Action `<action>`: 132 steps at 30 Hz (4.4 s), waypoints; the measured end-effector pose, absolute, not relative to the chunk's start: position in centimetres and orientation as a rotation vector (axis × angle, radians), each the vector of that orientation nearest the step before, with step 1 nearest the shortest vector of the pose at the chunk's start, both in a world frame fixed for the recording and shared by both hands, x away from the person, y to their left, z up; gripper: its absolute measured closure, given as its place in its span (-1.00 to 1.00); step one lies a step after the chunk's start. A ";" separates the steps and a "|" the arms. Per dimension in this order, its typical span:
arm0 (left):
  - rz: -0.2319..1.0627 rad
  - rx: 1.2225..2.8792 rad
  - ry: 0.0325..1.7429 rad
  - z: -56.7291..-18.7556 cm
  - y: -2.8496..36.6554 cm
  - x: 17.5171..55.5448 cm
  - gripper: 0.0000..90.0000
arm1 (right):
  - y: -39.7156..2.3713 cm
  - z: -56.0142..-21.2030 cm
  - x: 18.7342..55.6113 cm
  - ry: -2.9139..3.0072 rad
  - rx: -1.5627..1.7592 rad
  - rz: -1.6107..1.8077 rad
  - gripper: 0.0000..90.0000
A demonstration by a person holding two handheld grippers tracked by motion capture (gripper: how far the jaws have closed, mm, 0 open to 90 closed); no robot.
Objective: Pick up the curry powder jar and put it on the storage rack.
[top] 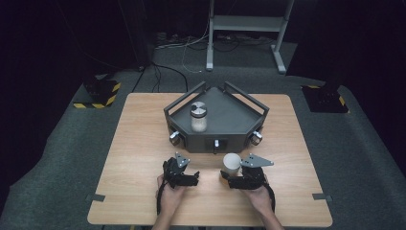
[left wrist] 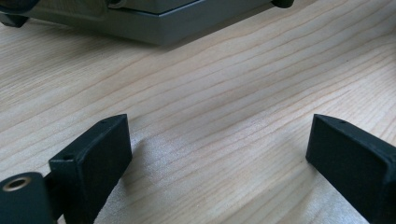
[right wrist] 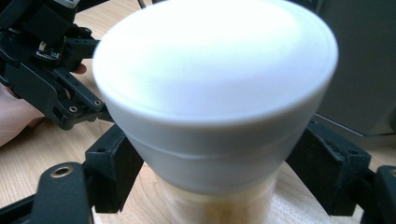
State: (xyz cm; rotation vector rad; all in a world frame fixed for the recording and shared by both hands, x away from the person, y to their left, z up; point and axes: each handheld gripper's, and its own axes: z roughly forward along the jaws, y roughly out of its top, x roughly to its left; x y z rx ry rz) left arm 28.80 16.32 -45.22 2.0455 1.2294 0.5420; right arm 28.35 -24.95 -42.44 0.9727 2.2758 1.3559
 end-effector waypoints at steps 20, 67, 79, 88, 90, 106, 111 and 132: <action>0.543 2.048 1.228 -45.2 16.3 28.8 -0.85 | -24.2 -42.3 28.4 2.268 0.951 1.335 -0.29; 0.542 2.047 1.229 -45.2 16.3 28.8 -0.85 | -24.2 -42.1 27.6 2.226 0.873 1.325 -0.21; 0.542 2.047 1.229 -45.2 16.3 28.8 -0.85 | -24.9 -40.8 27.8 2.224 0.886 1.336 -0.21; 0.542 2.047 1.229 -45.2 16.3 28.8 -0.85 | -25.5 -39.5 27.9 2.232 0.879 1.330 -0.21; 0.542 2.047 1.229 -45.2 16.3 28.8 -0.85 | -25.7 -39.0 28.1 2.232 0.877 1.333 -0.21; 0.542 2.047 1.229 -45.2 16.3 28.8 -0.85 | -27.1 -36.2 29.2 2.210 0.883 1.389 -0.21; 0.543 2.047 1.229 -45.2 16.3 28.8 -0.85 | -27.2 -35.1 29.5 2.198 0.880 1.398 -0.21; 0.542 2.047 1.229 -45.2 16.3 28.8 -0.85 | -27.6 -30.8 31.6 2.161 0.877 1.407 -0.21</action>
